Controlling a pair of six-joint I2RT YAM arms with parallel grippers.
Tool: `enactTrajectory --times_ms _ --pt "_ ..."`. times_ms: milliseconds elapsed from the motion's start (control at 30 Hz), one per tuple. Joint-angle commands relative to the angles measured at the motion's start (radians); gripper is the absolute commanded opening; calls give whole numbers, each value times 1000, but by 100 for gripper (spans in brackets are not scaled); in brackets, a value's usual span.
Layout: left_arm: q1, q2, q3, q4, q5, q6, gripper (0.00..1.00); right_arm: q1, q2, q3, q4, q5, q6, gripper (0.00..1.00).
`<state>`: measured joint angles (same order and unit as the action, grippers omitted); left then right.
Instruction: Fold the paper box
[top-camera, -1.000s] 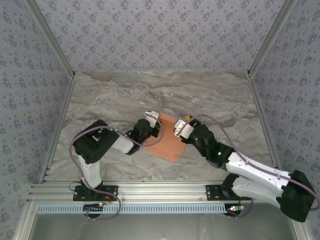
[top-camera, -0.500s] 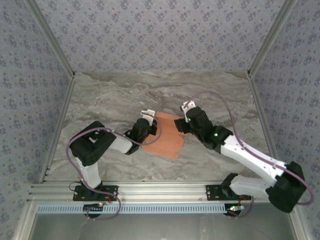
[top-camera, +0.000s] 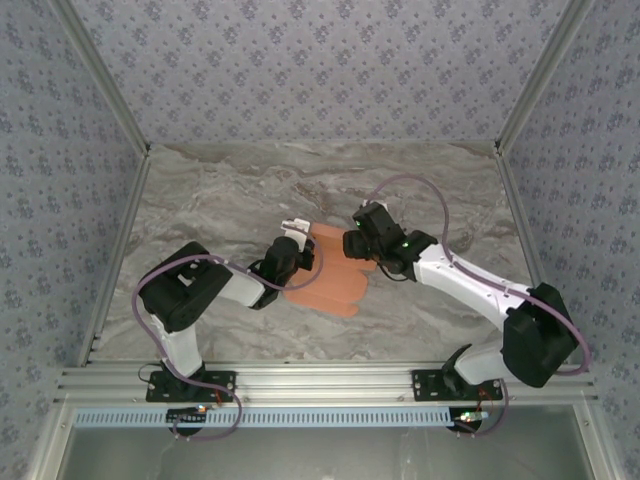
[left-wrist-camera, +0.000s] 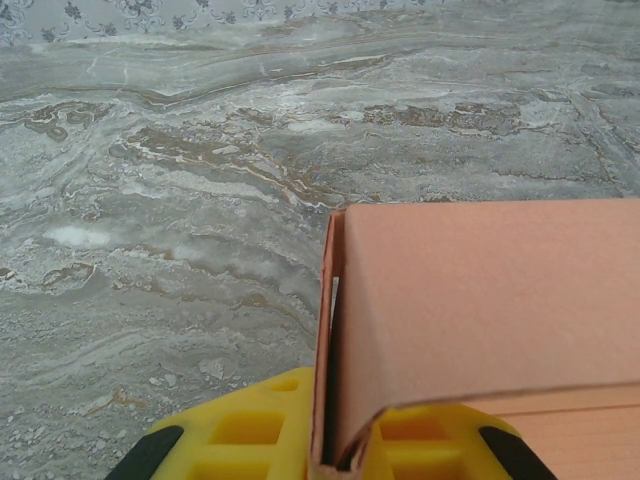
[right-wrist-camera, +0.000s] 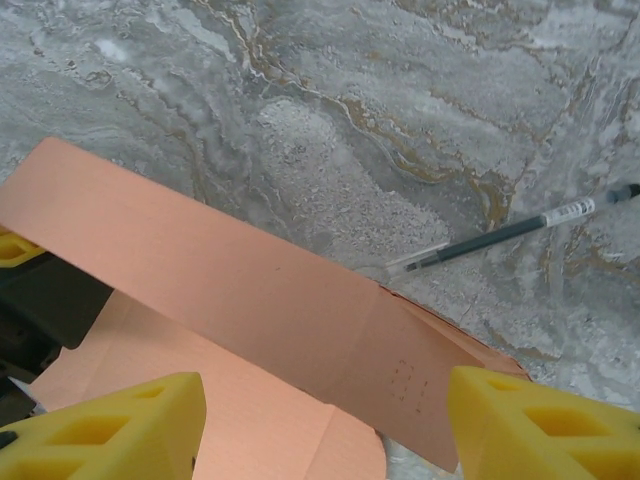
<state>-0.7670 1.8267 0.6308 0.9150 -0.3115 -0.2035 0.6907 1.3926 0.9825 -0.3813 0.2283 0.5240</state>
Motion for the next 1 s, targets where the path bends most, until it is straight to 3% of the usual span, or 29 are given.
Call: enactTrajectory --times_ms 0,433,733,967 --pt "-8 -23 2 -1 -19 -13 14 -17 25 15 24 -67 72 66" --pt "-11 -31 -4 -1 -24 -14 14 -62 41 -85 231 -219 220 61" --pt "-16 -34 -5 -1 -27 -12 14 -65 6 -144 285 -184 283 63" --pt "-18 -35 -6 -1 -27 -11 14 -68 -6 -189 388 -190 343 58"
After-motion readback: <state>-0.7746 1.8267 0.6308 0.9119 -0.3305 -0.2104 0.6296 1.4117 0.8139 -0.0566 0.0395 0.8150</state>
